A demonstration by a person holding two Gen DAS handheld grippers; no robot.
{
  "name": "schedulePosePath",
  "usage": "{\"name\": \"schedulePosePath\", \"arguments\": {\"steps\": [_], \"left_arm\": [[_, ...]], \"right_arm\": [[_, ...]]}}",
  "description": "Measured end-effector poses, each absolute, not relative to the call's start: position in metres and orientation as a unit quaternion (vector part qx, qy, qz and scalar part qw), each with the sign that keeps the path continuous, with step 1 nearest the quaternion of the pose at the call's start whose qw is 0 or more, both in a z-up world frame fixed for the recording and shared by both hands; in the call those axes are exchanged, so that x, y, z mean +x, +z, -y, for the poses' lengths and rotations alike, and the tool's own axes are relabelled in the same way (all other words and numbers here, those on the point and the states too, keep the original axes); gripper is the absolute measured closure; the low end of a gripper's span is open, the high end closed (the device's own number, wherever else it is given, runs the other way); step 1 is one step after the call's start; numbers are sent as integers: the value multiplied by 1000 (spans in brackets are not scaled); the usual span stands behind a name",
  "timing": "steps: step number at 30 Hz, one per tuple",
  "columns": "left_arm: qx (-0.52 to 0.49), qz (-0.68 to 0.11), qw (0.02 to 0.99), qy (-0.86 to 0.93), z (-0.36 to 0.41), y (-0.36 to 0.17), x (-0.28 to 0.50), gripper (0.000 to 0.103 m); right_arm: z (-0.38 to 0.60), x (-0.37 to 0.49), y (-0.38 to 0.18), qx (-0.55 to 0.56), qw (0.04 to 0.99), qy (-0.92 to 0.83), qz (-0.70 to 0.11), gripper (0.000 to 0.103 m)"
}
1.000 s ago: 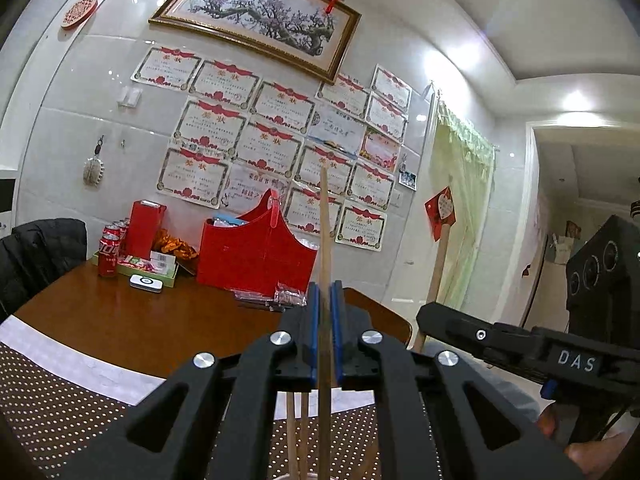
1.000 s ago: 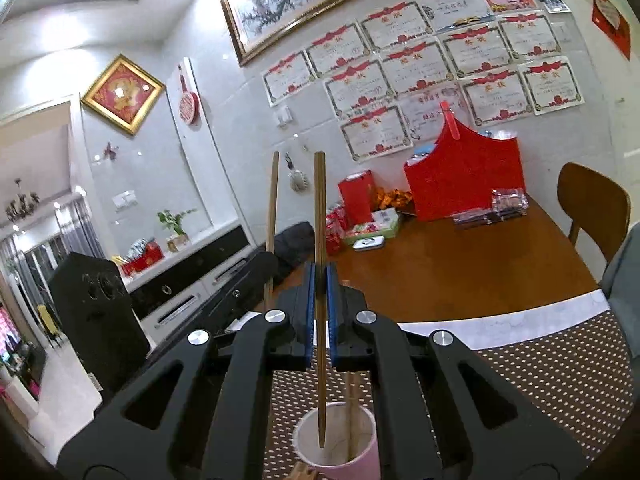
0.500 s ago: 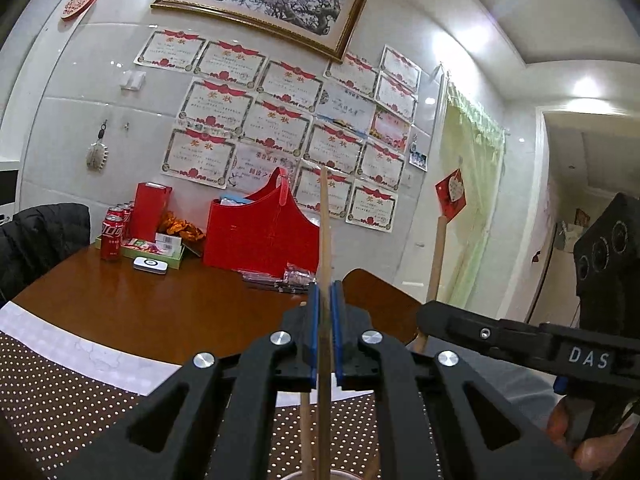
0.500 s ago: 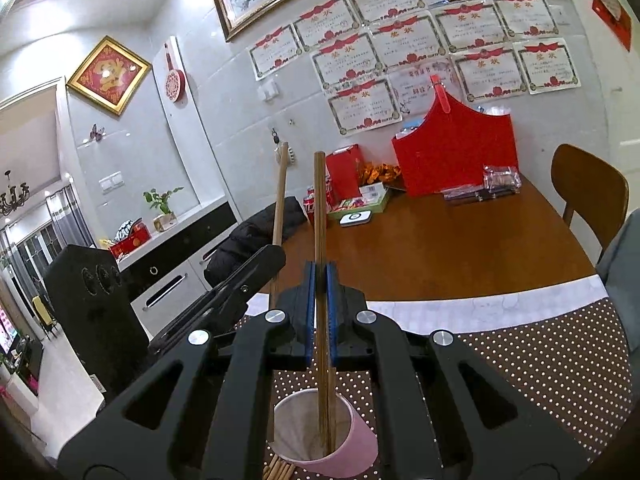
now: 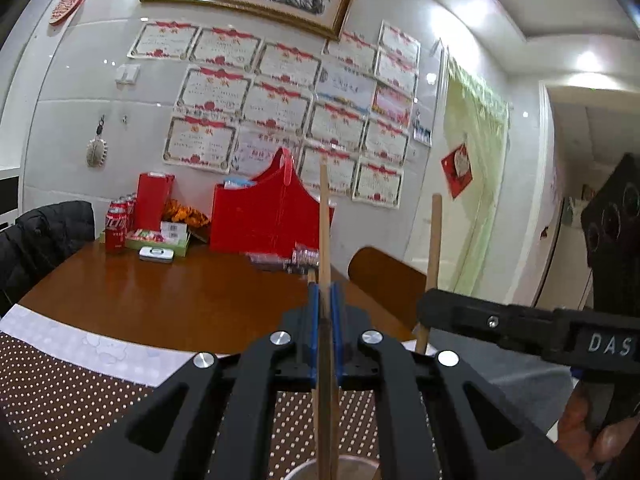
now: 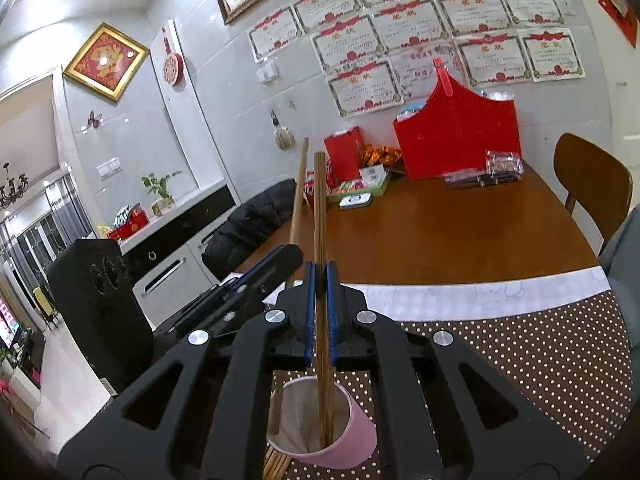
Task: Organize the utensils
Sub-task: 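Lower the chopsticks into the pink cup and open both grippers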
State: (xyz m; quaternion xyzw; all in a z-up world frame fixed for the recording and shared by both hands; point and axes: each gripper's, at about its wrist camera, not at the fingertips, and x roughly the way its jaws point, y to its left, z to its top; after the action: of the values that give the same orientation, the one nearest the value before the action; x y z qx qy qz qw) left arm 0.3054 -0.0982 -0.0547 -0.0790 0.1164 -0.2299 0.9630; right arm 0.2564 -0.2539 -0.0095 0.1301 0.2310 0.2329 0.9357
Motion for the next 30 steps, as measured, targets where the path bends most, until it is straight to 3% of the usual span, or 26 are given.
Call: {"name": "schedulePosePath", "arguments": {"steps": [5,6,7,8,9,10,15,30], "left_arm": [[-66,-128,964,-224,96,-55,304,96],[-63,-130,964,-224,96,-53,303,92],[-60,-130,964,-222,96,-51,301,76],[-58,-129,966,-218,95,-49,299,68],[-57,-126,967,-212,92,-45,295,54],[-56,-127,967,-212,92,-42,294,43],[-22,-131,972,-194,90,-31,275,27],[23,-176,974,-144,42,-19,208,27]], "right_arm": [[255,261,-14,137,928,236,-252,96],[256,263,-14,139,925,239,-260,95],[257,264,-15,142,923,239,-265,84],[260,264,-15,148,924,233,-265,44],[263,263,-14,153,926,225,-261,22],[266,262,-13,158,929,217,-253,10],[281,256,-6,176,936,191,-237,6],[256,219,13,138,947,177,-230,6]]}}
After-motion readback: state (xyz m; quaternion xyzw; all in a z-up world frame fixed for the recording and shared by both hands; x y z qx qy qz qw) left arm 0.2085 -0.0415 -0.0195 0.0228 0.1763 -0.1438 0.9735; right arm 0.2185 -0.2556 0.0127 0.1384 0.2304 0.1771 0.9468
